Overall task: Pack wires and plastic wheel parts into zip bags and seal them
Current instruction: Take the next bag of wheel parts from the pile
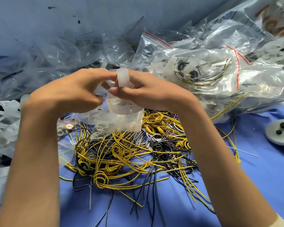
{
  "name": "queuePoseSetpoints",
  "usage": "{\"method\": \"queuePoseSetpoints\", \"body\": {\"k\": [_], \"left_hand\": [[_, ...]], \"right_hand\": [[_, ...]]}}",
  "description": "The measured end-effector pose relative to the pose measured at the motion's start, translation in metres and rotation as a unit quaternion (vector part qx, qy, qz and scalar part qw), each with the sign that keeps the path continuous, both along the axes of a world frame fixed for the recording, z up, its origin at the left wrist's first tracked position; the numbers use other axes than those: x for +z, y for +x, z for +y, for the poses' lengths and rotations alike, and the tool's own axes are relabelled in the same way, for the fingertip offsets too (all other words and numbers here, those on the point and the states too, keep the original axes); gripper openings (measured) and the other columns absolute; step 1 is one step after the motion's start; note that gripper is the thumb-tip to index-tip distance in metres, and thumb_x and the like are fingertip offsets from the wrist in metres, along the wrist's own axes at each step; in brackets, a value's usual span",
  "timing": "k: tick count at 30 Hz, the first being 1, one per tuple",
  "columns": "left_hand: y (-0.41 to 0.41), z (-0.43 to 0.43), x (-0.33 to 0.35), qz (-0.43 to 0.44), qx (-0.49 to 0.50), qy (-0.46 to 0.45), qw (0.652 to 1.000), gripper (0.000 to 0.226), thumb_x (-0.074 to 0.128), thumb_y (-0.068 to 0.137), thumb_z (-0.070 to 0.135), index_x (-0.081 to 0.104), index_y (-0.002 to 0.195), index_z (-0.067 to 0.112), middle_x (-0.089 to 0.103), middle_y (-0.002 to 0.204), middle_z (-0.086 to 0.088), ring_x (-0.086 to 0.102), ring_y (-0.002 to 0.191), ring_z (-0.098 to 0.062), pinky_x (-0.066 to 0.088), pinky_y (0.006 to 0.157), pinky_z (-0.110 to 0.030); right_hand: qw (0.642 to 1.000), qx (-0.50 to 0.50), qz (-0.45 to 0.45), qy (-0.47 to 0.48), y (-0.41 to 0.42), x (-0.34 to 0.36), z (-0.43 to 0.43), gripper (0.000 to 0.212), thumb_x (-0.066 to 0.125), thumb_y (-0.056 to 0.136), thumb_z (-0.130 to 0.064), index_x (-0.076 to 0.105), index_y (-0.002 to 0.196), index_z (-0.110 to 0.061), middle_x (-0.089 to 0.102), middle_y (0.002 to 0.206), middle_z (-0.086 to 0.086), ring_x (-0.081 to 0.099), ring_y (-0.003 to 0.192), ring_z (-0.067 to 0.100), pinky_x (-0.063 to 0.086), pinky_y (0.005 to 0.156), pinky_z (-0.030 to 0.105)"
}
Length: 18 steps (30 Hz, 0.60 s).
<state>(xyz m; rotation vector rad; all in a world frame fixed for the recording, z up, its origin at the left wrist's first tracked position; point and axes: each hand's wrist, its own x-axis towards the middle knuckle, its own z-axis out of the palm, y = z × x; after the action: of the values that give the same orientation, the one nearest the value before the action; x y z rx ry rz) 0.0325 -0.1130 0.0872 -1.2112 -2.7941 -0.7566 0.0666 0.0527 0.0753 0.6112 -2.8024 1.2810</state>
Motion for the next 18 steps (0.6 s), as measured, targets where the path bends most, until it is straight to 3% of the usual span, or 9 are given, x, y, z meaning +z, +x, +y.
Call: {"method": "queuePoseSetpoints", "body": {"k": [3,6,9,11,13,15,17,18], "left_hand": [[-0.001,0.0,0.0,-0.002,0.012,0.006,1.0,0.066,0.048,0.07,-0.021,0.051,0.081,0.044,0.059,0.073,0.025,0.047,0.054,0.021,0.032,0.047,0.001],[-0.003,0.0,-0.004,-0.008,0.009,-0.006,1.0,0.067,0.048,0.067,-0.018,0.054,0.084,0.046,0.062,0.1,0.012,0.052,0.074,0.017,0.034,0.057,-0.001],[-0.001,0.001,-0.003,-0.012,0.02,0.011,1.0,0.067,0.048,0.066,-0.02,0.061,0.1,0.037,0.06,0.099,0.019,0.049,0.07,0.024,0.033,0.056,0.003],[0.001,0.002,-0.003,-0.008,0.032,0.011,0.999,0.068,0.047,0.067,-0.02,0.06,0.109,0.033,0.058,0.095,0.023,0.047,0.062,0.025,0.033,0.053,0.003],[-0.001,0.001,-0.004,0.002,0.036,0.006,0.999,0.07,0.047,0.068,-0.019,0.059,0.116,0.031,0.06,0.098,0.017,0.048,0.064,0.024,0.032,0.055,0.003],[-0.005,0.001,-0.003,0.008,0.047,0.0,0.999,0.067,0.048,0.071,-0.015,0.059,0.122,0.026,0.062,0.109,0.009,0.054,0.082,0.014,0.034,0.058,0.0],[-0.005,0.003,-0.004,0.006,0.051,-0.008,0.999,0.065,0.049,0.073,-0.01,0.059,0.125,0.027,0.06,0.117,0.007,0.055,0.099,-0.002,0.035,0.06,-0.003],[-0.004,0.006,-0.004,0.003,0.047,-0.014,0.999,0.063,0.051,0.073,-0.009,0.059,0.125,0.027,0.06,0.118,0.007,0.055,0.1,0.0,0.035,0.061,-0.002]], "right_hand": [[0.998,-0.006,0.04,0.056,-0.002,-0.004,-0.005,0.028,0.052,0.096,-0.021,0.056,0.121,-0.009,0.062,0.117,0.005,0.055,0.107,0.02,0.041,0.092,0.03],[0.994,-0.023,0.019,0.104,-0.006,-0.009,-0.01,0.039,0.052,0.095,-0.029,0.05,0.13,-0.014,0.059,0.124,0.003,0.055,0.11,0.018,0.043,0.091,0.028],[0.996,-0.04,-0.003,0.082,-0.005,-0.01,-0.007,0.04,0.057,0.09,-0.034,0.051,0.128,-0.025,0.062,0.098,-0.007,0.06,0.079,0.003,0.045,0.058,0.008],[0.996,-0.05,0.008,0.07,-0.002,-0.006,-0.004,0.036,0.061,0.087,-0.037,0.056,0.122,-0.033,0.06,0.087,-0.011,0.055,0.07,-0.002,0.039,0.048,0.005],[0.994,-0.062,0.01,0.087,-0.002,-0.005,0.0,0.029,0.063,0.084,-0.043,0.062,0.112,-0.034,0.061,0.082,-0.011,0.057,0.073,0.004,0.039,0.05,0.008],[0.99,-0.073,-0.001,0.117,-0.002,-0.006,0.003,0.018,0.064,0.083,-0.047,0.067,0.087,-0.03,0.058,0.07,-0.011,0.055,0.062,0.002,0.034,0.044,0.011],[0.987,-0.09,-0.009,0.135,-0.003,-0.009,0.005,0.033,0.065,0.082,-0.048,0.053,0.06,-0.026,0.049,0.055,-0.012,0.049,0.044,-0.002,0.028,0.035,0.009],[0.985,-0.095,-0.01,0.141,-0.004,-0.01,0.007,0.039,0.065,0.082,-0.05,0.049,0.057,-0.024,0.047,0.052,-0.011,0.046,0.042,-0.001,0.028,0.034,0.01]]}}
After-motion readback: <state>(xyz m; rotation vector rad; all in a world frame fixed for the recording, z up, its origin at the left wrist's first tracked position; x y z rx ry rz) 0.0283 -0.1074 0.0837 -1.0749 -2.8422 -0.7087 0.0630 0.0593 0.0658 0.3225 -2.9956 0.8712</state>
